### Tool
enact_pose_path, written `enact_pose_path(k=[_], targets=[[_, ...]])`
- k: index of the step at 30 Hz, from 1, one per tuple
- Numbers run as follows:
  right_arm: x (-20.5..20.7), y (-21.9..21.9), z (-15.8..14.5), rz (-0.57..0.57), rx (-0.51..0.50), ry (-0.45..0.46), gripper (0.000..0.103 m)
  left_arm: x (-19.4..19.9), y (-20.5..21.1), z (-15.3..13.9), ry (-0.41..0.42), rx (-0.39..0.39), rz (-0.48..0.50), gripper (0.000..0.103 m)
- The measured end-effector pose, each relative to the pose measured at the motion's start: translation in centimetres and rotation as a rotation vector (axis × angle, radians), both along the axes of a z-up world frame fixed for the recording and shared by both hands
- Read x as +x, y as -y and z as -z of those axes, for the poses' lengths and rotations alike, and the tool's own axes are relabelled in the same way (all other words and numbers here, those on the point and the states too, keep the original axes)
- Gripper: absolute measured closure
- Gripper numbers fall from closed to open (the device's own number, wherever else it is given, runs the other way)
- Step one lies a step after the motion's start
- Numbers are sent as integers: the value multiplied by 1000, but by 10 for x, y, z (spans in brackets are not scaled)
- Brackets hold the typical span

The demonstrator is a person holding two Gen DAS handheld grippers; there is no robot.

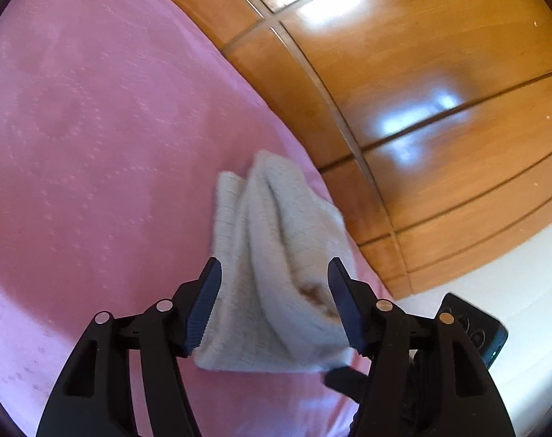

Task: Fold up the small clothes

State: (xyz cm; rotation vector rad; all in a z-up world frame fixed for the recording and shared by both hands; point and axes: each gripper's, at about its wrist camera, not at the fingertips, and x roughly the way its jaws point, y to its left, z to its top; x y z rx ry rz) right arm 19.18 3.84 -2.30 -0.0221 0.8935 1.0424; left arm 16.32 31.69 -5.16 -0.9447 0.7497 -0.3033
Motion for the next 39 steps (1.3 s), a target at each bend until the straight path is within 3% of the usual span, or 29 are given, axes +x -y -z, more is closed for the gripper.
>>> enact_pose_path(k=[2, 7, 13, 15, 17, 18, 19, 20, 22, 26, 29, 30, 31, 32, 33, 34, 39], targets=[[-7, 25, -3, 15, 22, -8, 30, 5, -3, -2, 1, 1, 20, 34], [-23, 85, 3, 153, -35, 22, 29, 9, 12, -18, 9, 11, 82, 26], [-28, 145, 30, 320, -149, 35, 29, 42, 44, -14, -83, 116, 159, 26], [-23, 141, 39, 329, -155, 22, 30, 51, 54, -9, -115, 157, 181, 33], [-16, 136, 44, 329, -168, 27, 30, 58, 62, -5, -158, 236, 191, 76], [-13, 126, 47, 325, -179, 40, 33, 60, 62, -4, -167, 272, 181, 81], [-12, 123, 46, 318, -180, 50, 37, 58, 60, -5, -153, 268, 167, 84], [-10, 119, 45, 314, -183, 65, 59, 54, 58, -5, -132, 253, 163, 85], [-7, 121, 44, 333, -197, 85, 74, 40, 50, -7, -103, 242, 137, 86], [-13, 128, 62, 295, -266, 92, 81, 23, 36, 40, -213, 237, 97, 85], [-15, 128, 70, 286, -271, 82, 82, 18, 30, 53, -192, 156, 60, 76], [-13, 127, 68, 288, -263, 69, 82, 17, 28, 50, -192, 150, 46, 73], [-11, 128, 66, 286, -252, 52, 80, 16, 29, 45, -193, 172, 31, 59], [-9, 132, 62, 290, -240, 38, 69, 15, 30, 36, -205, 249, -7, 40], [-8, 134, 59, 292, -232, 29, 48, 14, 30, 29, -196, 302, -30, 37], [-6, 138, 55, 291, -212, 21, 41, 14, 34, 19, -173, 340, -34, 37], [8, 161, 29, 349, -98, -10, 19, 18, 31, -3, -102, 403, -36, 33]])
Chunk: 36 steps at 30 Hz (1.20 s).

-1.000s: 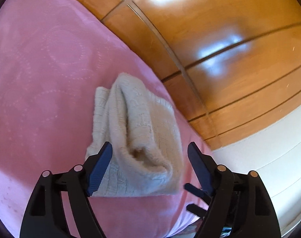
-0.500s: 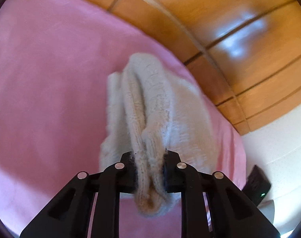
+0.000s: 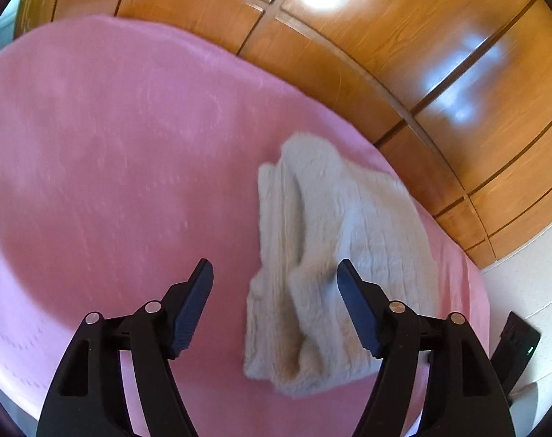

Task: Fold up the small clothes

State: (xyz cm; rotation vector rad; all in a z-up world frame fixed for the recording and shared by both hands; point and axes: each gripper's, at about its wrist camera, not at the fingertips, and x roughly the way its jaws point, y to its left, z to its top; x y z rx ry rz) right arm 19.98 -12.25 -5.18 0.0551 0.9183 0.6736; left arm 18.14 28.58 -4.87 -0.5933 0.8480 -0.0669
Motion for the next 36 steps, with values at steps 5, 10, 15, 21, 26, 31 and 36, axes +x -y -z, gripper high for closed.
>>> enact_pose_path(k=[5, 10, 15, 21, 26, 31, 36], targets=[[41, 4, -7, 72, 200, -104, 8, 21, 1, 2, -27, -43, 41, 26], [88, -11, 14, 109, 290, -231, 8, 41, 2, 21, -73, -47, 91, 25], [113, -31, 38, 58, 327, -321, 7, 52, -9, 46, -76, -176, 136, 27], [116, -42, 43, 13, 354, -357, 35, 53, -9, 54, -1, -261, 224, 59], [94, -44, 12, -13, 294, -233, 52, 39, 3, 40, 76, -254, 276, 73], [62, -14, -18, -3, 290, -132, 53, 29, 35, 19, 109, -250, 337, 74], [34, 56, -51, 82, 284, -26, 53, 31, 107, -2, 149, -261, 469, 76]])
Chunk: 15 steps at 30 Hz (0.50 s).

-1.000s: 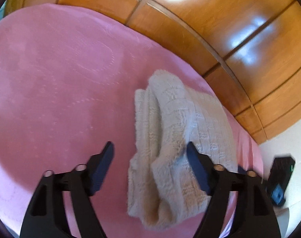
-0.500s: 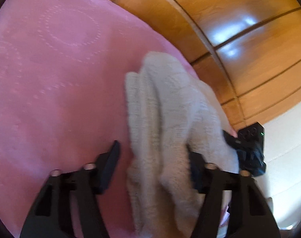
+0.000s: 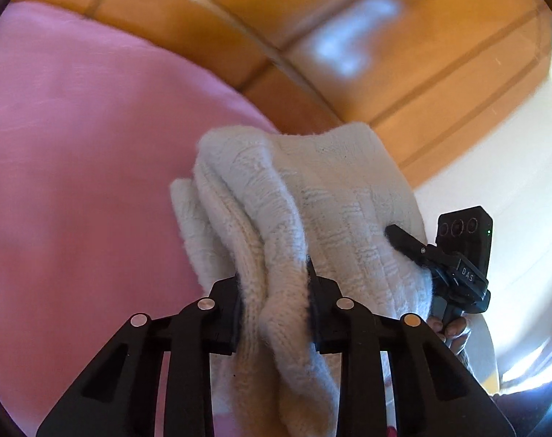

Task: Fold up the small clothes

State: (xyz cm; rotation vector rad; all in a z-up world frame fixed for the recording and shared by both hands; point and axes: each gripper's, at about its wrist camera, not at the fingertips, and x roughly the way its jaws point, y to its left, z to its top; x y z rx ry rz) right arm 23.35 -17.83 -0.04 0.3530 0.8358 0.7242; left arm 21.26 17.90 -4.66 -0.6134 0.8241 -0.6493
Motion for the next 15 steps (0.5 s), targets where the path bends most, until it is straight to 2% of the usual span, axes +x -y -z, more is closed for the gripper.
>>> enact_pose_path(k=[4, 7, 9, 12, 14, 15], targets=[[-16, 69, -10, 142, -27, 44, 53, 15, 80, -12, 17, 9, 119, 76], [-22, 123, -2, 269, -42, 24, 53, 31, 142, -15, 16, 45, 187, 76], [-25, 148, 13, 348, -93, -10, 52, 39, 182, -12, 5, 123, 219, 76], [-28, 172, 51, 436, -177, -102, 45, 45, 229, 3, -5, 314, 226, 72], [-34, 180, 69, 474, -169, -109, 37, 41, 249, 8, 36, 428, 212, 58], [-36, 181, 72, 495, -162, -97, 27, 38, 252, 8, 59, 473, 186, 51]])
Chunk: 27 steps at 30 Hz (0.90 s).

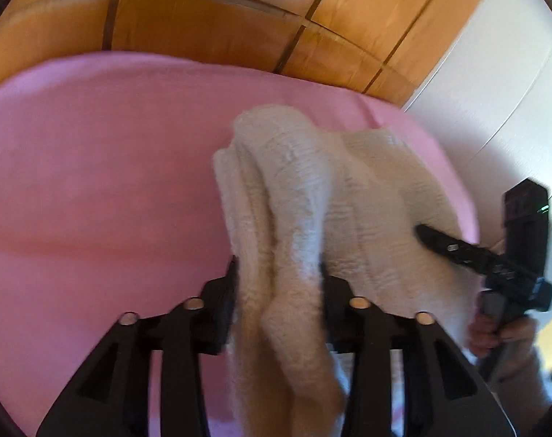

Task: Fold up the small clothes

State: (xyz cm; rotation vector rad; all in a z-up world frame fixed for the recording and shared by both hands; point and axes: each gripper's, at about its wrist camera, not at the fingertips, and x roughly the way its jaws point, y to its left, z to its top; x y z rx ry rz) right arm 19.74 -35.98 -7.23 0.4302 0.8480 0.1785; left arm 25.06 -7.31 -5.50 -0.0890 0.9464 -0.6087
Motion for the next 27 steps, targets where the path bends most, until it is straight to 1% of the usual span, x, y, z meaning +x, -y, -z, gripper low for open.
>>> enact_pose_path(k=[1, 2, 4, 5, 6, 7, 8, 9, 10, 11, 12, 13, 14, 15, 16, 17, 18, 19, 20, 21, 22, 23, 25, 27], targets=[[-2, -1, 0, 25, -17, 9, 20, 0, 0, 0, 13, 20, -19, 46], [-4, -1, -1, 42, -44, 15, 12, 2, -4, 0, 4, 14, -28, 46], [-7, -5, -10, 48, -94, 27, 13, -2, -16, 1, -17, -8, -50, 46], [-10, -10, -17, 63, -139, 43, 13, -4, -20, -3, -15, -12, -68, 46], [-17, -19, -31, 88, -218, 83, 14, -7, -22, -6, -5, -7, -79, 46], [-22, -18, -38, 96, -253, 110, 15, -12, -24, -10, 16, 7, -97, 43], [-31, -26, -50, 106, -292, 155, 17, -19, -26, -14, 39, 17, -113, 43], [-38, -34, -59, 110, -309, 185, 21, -20, -23, -14, 57, 23, -121, 43], [-47, -31, -64, 106, -319, 201, 23, -23, -21, -17, 72, 36, -126, 43], [-52, -41, -67, 96, -338, 211, 27, -26, -17, -16, 92, 75, -131, 43], [-54, -48, -66, 86, -349, 201, 29, -27, -15, -14, 101, 100, -136, 40], [-54, -49, -61, 76, -351, 186, 29, -27, -14, -11, 107, 114, -142, 40], [-56, -58, -52, 61, -354, 164, 30, -27, -13, -7, 110, 116, -148, 40], [-55, -68, -38, 45, -375, 123, 30, -27, -13, -4, 111, 113, -162, 38], [-55, -78, -24, 53, -436, 89, 30, -28, -15, -1, 109, 112, -174, 34], [-54, -82, -17, 63, -479, 83, 28, -28, -20, 1, 102, 106, -185, 31], [-60, -86, -11, 83, -520, 103, 28, -29, -23, 2, 88, 92, -193, 31], [-63, -82, -13, 96, -530, 113, 27, -30, -26, 0, 83, 84, -203, 30], [-65, -83, -15, 111, -521, 107, 27, -33, -28, -2, 88, 84, -214, 28], [-65, -82, -18, 121, -508, 100, 24, -35, -29, -5, 96, 88, -223, 27], [-65, -80, -17, 129, -497, 93, 22, -38, -31, -8, 101, 88, -232, 27], [-67, -77, -18, 142, -484, 78, 17, -40, -31, -10, 104, 87, -237, 27], [-71, -72, -20, 152, -453, 68, 14, -47, -34, -16, 116, 96, -257, 27], [-82, -70, -27, 166, -449, 73, 10, -56, -37, -22, 133, 100, -272, 27]])
